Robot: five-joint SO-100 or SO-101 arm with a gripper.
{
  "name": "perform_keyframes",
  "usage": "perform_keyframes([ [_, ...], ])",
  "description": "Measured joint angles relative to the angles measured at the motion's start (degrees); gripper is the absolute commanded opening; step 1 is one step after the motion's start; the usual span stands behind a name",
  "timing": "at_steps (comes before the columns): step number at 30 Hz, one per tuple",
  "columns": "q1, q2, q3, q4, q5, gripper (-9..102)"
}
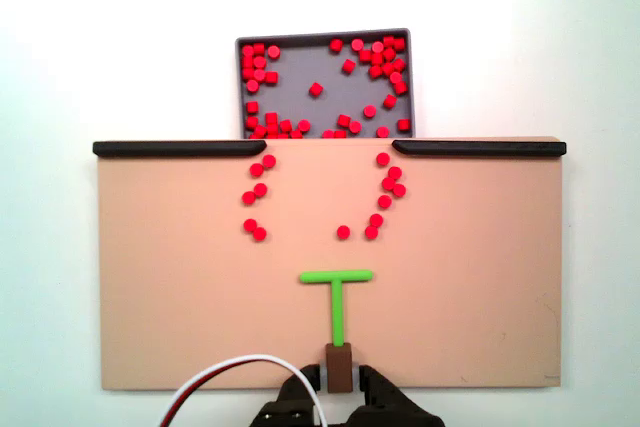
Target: Push granules from bottom to the grey container
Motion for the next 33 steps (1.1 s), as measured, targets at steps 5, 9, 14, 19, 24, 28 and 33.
perform_keyframes([
  [5,0.0,-0.8,-0.2,-0.4,0.0,0],
  [9,0.0,-1.7,-0.4,-1.1,0.0,0],
  [14,0.4,-3.2,-1.3,-1.7,-0.1,0],
  [19,0.9,-5.4,-3.5,-1.7,-0.3,0],
  [24,0.9,-7.9,-6.0,-1.7,-0.4,0],
  [28,0.9,-10.8,-9.0,-1.7,0.1,0],
  [33,0.9,-15.4,-14.0,-1.7,1.1,0],
])
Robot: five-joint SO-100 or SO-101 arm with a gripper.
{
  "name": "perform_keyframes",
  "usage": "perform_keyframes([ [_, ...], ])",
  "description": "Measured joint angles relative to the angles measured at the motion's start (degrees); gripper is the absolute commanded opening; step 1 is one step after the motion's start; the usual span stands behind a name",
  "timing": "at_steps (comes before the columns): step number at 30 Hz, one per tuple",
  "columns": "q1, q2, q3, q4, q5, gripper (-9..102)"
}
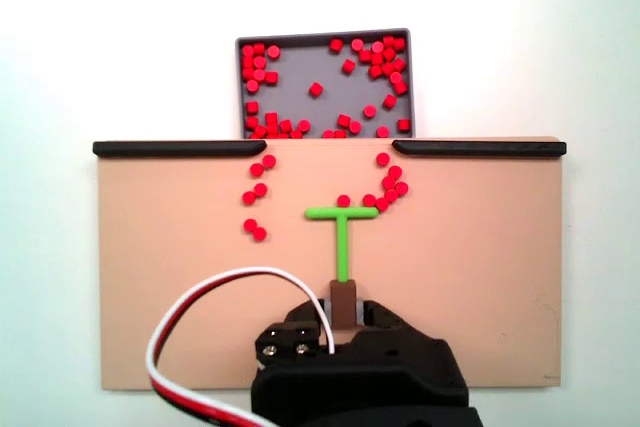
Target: Push granules from bottom to the grey container
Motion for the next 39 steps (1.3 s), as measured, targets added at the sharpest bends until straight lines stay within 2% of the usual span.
perform_keyframes([
  [20,-0.6,-17.4,-21.2,0.0,2.5,0],
  [29,-0.5,-18.2,-22.5,0.4,3.1,0],
  [39,-2.3,-19.2,-28.2,8.6,4.3,0],
])
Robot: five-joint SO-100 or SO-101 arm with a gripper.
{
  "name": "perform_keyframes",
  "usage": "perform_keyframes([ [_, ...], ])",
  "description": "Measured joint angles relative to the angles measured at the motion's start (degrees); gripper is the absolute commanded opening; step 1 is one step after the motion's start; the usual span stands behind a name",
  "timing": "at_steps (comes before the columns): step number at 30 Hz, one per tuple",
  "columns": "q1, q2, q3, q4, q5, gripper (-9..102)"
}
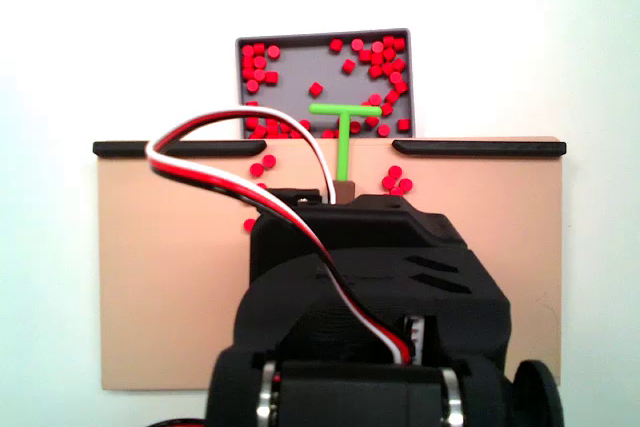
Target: Push granules from bottom to the grey container
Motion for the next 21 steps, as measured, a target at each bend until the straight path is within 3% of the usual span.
perform_keyframes([
  [15,-0.8,8.3,-4.5,11.9,-0.9,0],
  [21,-1.1,16.2,1.1,14.7,-1.1,0],
])
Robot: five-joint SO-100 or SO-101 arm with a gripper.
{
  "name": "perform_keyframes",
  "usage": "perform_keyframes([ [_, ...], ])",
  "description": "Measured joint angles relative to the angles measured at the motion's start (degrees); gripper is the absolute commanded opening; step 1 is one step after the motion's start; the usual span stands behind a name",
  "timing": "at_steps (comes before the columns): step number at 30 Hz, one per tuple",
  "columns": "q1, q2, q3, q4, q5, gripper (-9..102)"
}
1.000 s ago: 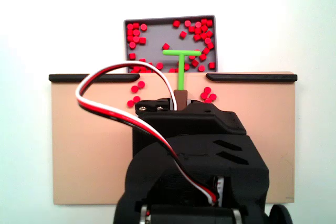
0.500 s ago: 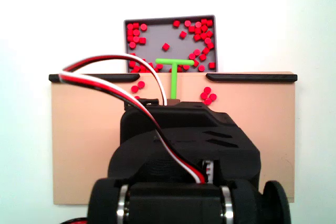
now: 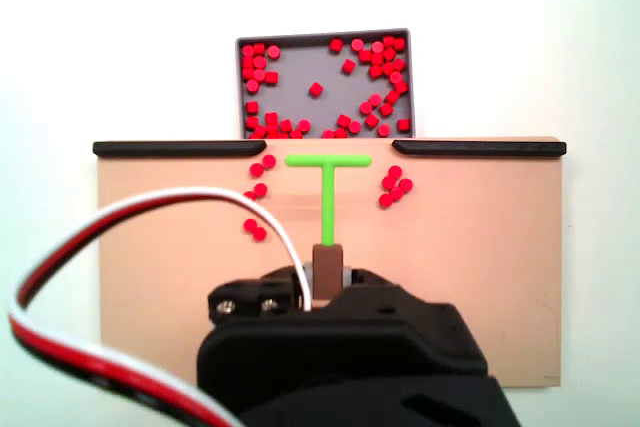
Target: Push granules from bottom to the grey container
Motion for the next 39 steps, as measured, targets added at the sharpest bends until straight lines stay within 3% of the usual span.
perform_keyframes([
  [19,0.8,23.4,23.7,0.1,-1.8,0],
  [39,1.0,24.8,24.1,0.1,-1.8,1],
])
